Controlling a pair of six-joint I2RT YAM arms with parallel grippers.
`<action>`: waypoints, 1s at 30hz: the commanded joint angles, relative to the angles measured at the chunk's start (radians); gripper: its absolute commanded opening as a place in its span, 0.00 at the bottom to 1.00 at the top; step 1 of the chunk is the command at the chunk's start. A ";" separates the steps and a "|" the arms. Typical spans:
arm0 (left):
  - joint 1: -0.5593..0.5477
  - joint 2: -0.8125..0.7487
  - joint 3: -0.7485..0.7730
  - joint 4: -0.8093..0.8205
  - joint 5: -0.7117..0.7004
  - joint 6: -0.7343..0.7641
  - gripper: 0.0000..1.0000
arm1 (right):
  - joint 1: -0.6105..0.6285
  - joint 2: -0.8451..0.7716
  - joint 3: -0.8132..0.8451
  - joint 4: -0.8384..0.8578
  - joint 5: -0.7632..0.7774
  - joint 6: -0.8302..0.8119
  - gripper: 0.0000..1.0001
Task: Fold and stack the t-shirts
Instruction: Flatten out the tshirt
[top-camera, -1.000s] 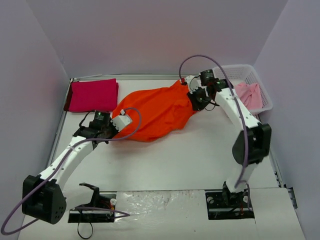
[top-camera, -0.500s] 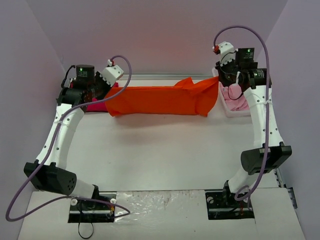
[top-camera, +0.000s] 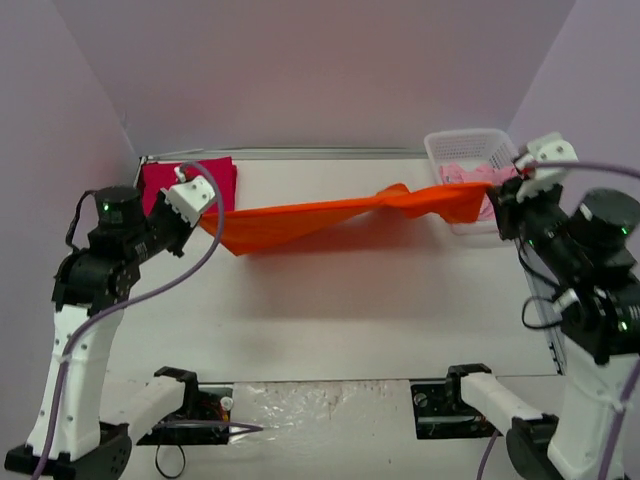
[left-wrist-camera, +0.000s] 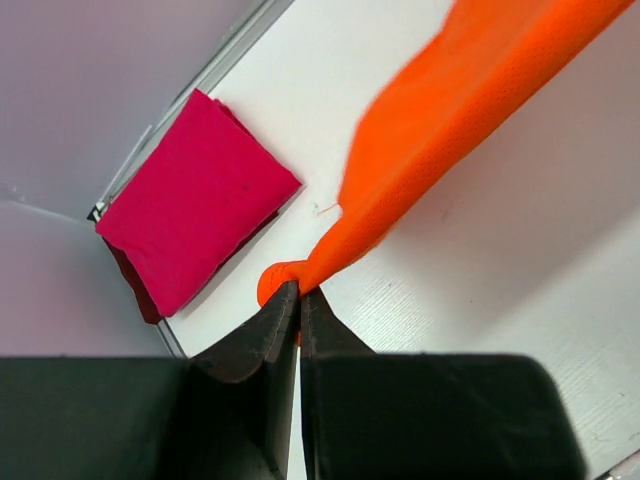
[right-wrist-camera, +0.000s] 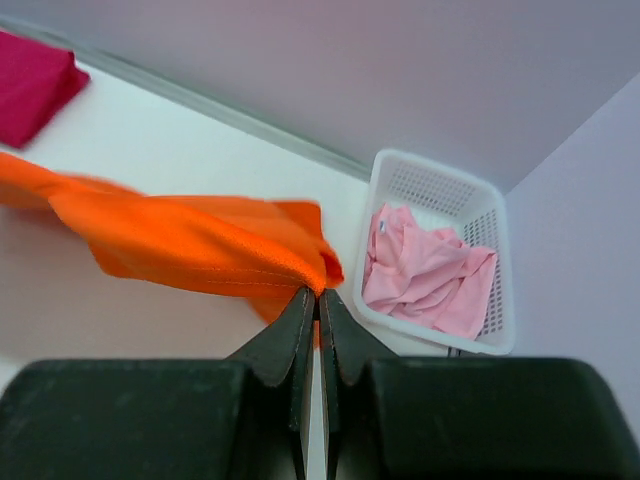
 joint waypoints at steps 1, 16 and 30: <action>0.007 -0.089 0.014 -0.038 0.042 -0.030 0.02 | -0.018 -0.046 0.011 -0.034 -0.001 0.038 0.00; 0.016 0.240 0.120 0.149 -0.016 -0.031 0.02 | -0.021 0.406 0.192 0.119 0.080 -0.011 0.00; 0.011 0.579 0.477 0.199 -0.092 -0.106 0.02 | -0.027 0.871 0.694 0.165 0.099 0.000 0.00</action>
